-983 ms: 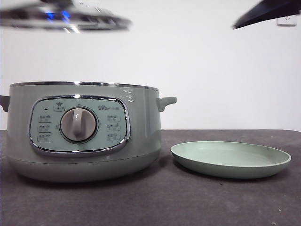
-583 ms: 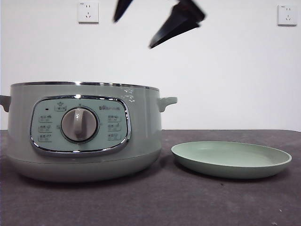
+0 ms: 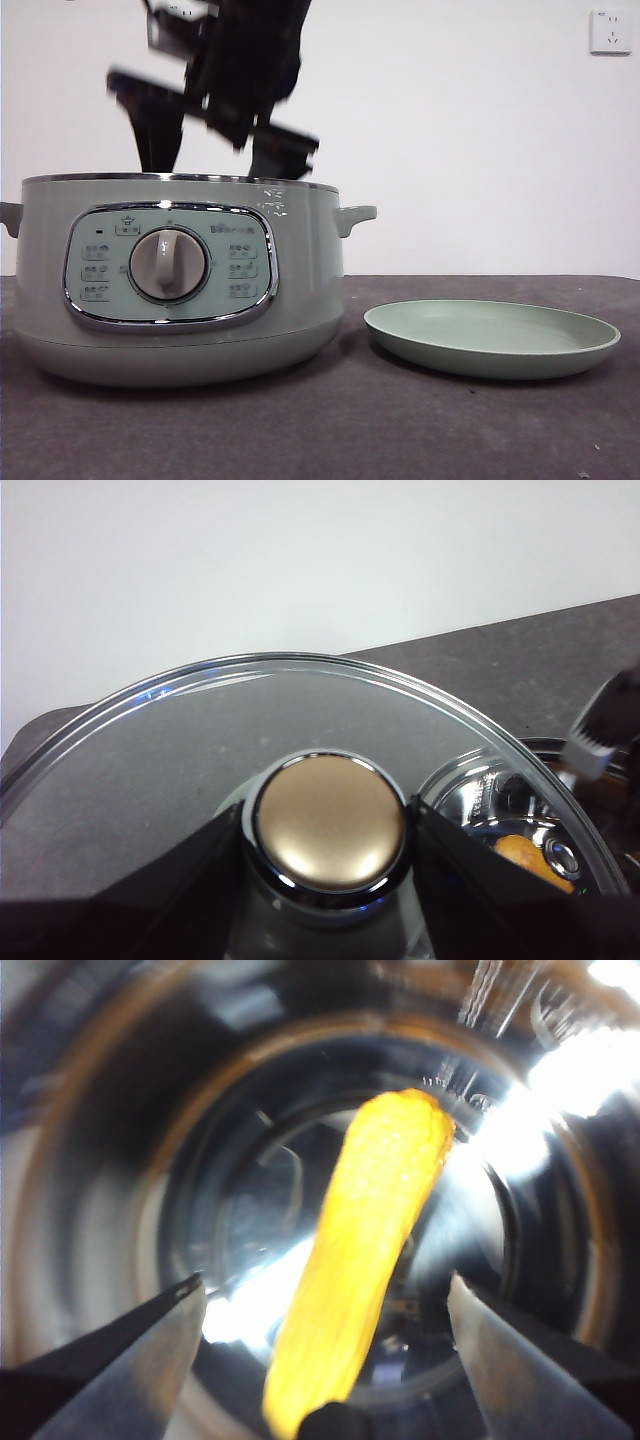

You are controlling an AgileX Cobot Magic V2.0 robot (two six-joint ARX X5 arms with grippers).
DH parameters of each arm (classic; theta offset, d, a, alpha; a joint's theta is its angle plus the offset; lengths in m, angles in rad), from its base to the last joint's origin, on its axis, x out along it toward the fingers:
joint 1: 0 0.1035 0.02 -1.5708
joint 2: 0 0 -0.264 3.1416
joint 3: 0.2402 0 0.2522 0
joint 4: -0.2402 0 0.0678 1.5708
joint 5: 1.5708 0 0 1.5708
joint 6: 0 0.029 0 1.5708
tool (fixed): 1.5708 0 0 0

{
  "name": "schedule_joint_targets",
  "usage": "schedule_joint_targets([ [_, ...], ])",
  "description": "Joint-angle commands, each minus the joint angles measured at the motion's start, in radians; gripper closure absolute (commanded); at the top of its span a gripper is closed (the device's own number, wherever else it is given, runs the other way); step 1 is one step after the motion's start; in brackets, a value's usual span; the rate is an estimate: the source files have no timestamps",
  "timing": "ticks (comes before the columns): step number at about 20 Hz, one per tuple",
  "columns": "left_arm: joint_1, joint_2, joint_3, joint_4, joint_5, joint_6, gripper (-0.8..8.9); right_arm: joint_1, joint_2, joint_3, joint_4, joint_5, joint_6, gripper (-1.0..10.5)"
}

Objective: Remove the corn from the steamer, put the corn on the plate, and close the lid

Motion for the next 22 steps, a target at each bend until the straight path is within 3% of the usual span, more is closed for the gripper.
schedule_joint_targets([
  [1, -0.002, -0.013, 0.012, 0.046, -0.006, 0.011, 8.22, 0.0, 0.05, 0.002, 0.03, 0.004, -0.016, 5.4],
  [3, -0.002, -0.013, 0.012, 0.046, -0.006, 0.011, 8.22, 0.0, 0.077, 0.002, 0.051, 0.004, -0.015, 5.6],
  [4, -0.002, -0.013, 0.012, 0.046, -0.006, 0.011, 8.22, 0.0, 0.085, 0.002, 0.053, 0.006, -0.016, 6.3],
  [7, -0.002, -0.013, 0.012, 0.03, -0.006, 0.01, 8.22, 0.0, 0.092, 0.001, 0.077, 0.005, -0.023, 9.7],
  [12, -0.002, -0.013, 0.012, 0.01, -0.005, 0.01, 8.22, -0.008, 0.07, 0.01, 0.047, 0.004, -0.023, 9.6],
  [16, -0.002, 0.01, 0.012, 0.029, 0.009, 0.002, 8.22, -0.014, -0.078, 0.015, -0.04, 0.011, -0.054, 9.6],
  [19, -0.002, 0.064, 0.012, 0.097, 0.097, -0.02, 8.22, -0.042, -0.222, 0.015, -0.173, 0.138, -0.095, 9.6],
  [22, -0.002, 0.129, 0.012, 0.137, 0.171, -0.047, 8.22, -0.118, -0.308, 0.015, -0.341, 0.163, -0.084, 9.6],
])
